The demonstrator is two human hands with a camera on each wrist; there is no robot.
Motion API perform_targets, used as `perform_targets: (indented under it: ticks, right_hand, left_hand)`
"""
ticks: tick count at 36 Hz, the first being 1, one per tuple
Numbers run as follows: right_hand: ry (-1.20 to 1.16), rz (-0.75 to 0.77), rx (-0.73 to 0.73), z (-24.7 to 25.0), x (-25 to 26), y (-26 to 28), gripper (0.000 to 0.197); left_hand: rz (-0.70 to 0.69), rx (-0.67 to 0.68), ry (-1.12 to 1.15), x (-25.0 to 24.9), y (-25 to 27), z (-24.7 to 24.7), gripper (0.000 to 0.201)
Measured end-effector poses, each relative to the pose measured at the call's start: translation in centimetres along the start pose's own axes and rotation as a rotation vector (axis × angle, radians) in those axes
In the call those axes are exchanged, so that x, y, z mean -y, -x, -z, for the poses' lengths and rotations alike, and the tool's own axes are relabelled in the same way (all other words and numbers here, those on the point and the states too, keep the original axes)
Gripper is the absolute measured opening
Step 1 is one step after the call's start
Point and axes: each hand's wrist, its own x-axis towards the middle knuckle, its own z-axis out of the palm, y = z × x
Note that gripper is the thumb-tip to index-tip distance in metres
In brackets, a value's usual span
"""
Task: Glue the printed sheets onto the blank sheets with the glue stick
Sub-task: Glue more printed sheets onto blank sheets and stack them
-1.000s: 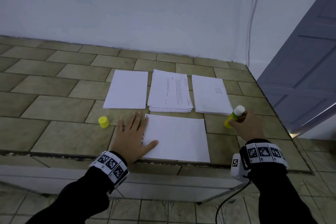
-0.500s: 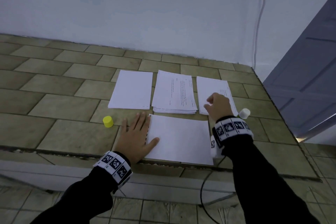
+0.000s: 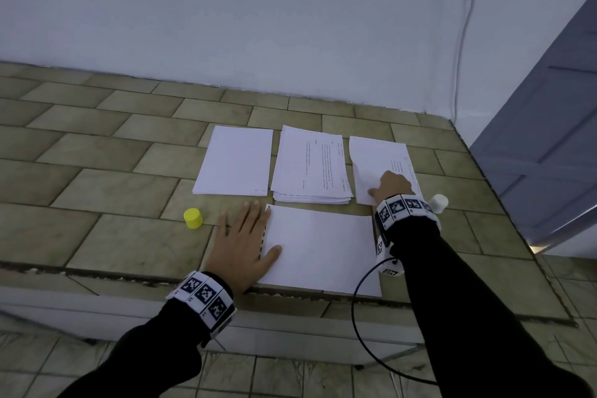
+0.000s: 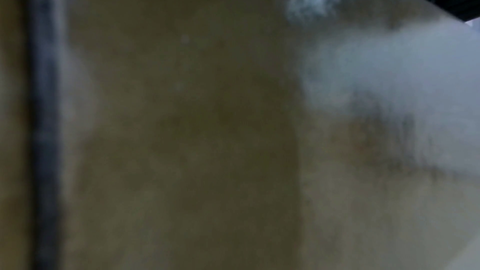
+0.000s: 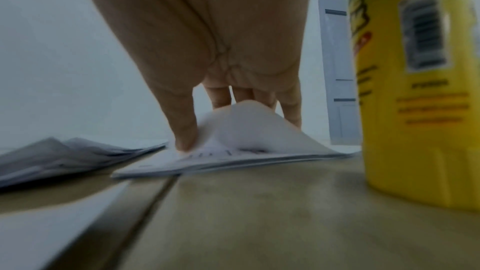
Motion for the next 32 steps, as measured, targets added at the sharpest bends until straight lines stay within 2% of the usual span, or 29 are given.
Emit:
perform_targets:
  ticks: [4,8,20,24,26,29,32]
  right_hand:
    - [-0.169,0.02,-0.088,1.0,0.2,0.0,0.04]
    - [-0.281,0.109,-0.159,2.0,0.8,1.3,0.043]
    - [-0.381,0.358,-0.375,2.2,0.4,7.9,0.031]
    - [-0.464,0.501,-0.33,1.3,0.4,9.8,0.032]
    - [-0.506,0.549,-0.276,0.9,0.2,11.0,0.034]
    - [-0.52,0.637,-0.21,0.1,-0.7,12.2,0.036]
    - [-0.524,0.668,-0.121,-0.7,-1.7,12.8,0.036]
  left_hand:
    - [0.009,-0.005,0.034,-0.1,0.0,0.4,0.09]
    - [0.031,-0.003,0.097,0.1,0.1,0.7,0.092]
    - [0.064,-0.112,0.457,0.0,0.3,1.3,0.085]
    - [0.13,-0.177,0.635,0.0,0.1,1.4,0.079]
    - [0.19,-0.233,0.837,0.1,0.1,1.9,0.068]
    - [0.203,-0.304,1.12,0.7,0.0,2.6,0.049]
    - [0.306,-0.252,1.238,0.8,-0.6,4.2,0.04]
